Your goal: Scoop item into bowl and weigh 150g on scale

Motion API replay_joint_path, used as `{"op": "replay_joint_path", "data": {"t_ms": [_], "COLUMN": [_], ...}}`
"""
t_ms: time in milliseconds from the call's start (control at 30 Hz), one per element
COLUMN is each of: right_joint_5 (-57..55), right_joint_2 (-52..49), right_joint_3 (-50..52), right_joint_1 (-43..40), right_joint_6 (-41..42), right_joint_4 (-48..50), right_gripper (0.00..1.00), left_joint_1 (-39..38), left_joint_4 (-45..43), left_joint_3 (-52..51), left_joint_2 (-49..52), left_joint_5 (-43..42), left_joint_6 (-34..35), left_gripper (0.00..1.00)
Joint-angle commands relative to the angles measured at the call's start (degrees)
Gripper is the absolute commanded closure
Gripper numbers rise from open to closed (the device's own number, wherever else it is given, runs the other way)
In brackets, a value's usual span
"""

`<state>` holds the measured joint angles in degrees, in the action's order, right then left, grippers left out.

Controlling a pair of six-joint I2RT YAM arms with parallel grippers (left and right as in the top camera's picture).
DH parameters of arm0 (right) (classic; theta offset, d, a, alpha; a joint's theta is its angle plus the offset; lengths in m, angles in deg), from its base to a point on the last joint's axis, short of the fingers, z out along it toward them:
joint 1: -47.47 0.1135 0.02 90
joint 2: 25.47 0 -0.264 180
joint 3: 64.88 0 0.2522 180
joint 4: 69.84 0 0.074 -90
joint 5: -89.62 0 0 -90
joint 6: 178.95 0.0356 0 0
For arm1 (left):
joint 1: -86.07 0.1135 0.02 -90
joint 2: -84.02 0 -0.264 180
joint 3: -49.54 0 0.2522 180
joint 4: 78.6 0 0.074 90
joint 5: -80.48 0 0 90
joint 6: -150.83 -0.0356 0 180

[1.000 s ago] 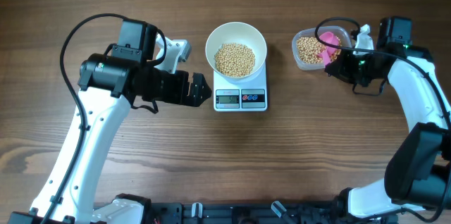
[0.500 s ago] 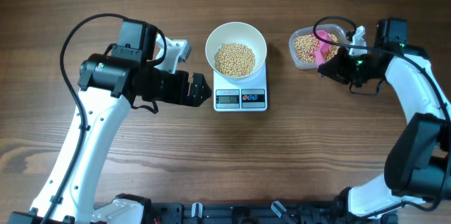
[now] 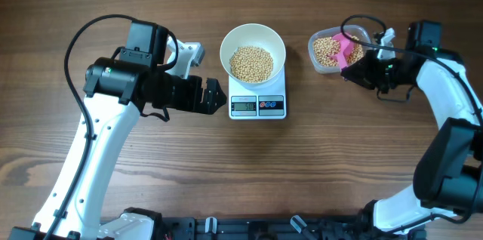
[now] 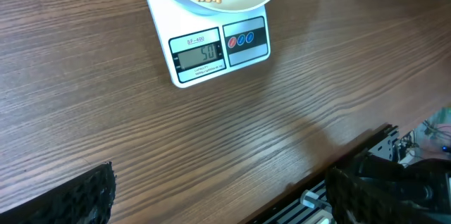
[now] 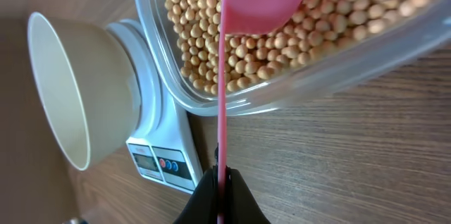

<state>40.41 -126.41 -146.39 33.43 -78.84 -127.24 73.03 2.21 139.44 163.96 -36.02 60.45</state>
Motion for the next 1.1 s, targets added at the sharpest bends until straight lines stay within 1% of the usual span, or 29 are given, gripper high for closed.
{"op": "replay_joint_path", "data": {"t_ms": [0,133,367,500,767,900,1067], "right_joint_5": [6.2,12.5,14.0,17.4,20.0,26.2,26.4], "right_joint_2": [-0.8,-0.8,-0.8,-0.8,-0.7,0.2,3.1], "right_joint_3": [0.7,0.7,0.7,0.7,0.7,0.7,0.7], "right_joint_1": [-3.0,-4.7,-4.7,-4.8,-4.8,-4.8,-4.8], "right_joint_6": [0.6,-2.6,-4.9,-7.4,-8.7,-9.9,-9.9], "right_joint_4": [0.1,0.0,-1.5,-2.3,-4.0,-3.8,-3.8], "right_gripper": [0.96,0.96,0.96,0.96,0.96,0.96,0.96], "left_joint_1": [-0.2,-0.2,-0.2,-0.2,-0.2,-0.2,-0.2], "left_joint_4": [-0.2,-0.2,-0.2,-0.2,-0.2,-0.2,-0.2], "left_joint_3": [0.0,0.0,0.0,0.0,0.0,0.0,0.0], "left_joint_2": [0.5,0.5,0.5,0.5,0.5,0.5,0.5], "left_joint_5": [-0.9,-0.9,-0.9,-0.9,-0.9,-0.9,-0.9], "left_joint_6": [-0.9,-0.9,-0.9,-0.9,-0.9,-0.9,-0.9], "left_gripper": [0.00,0.00,0.00,0.00,0.00,0.00,0.00]}}
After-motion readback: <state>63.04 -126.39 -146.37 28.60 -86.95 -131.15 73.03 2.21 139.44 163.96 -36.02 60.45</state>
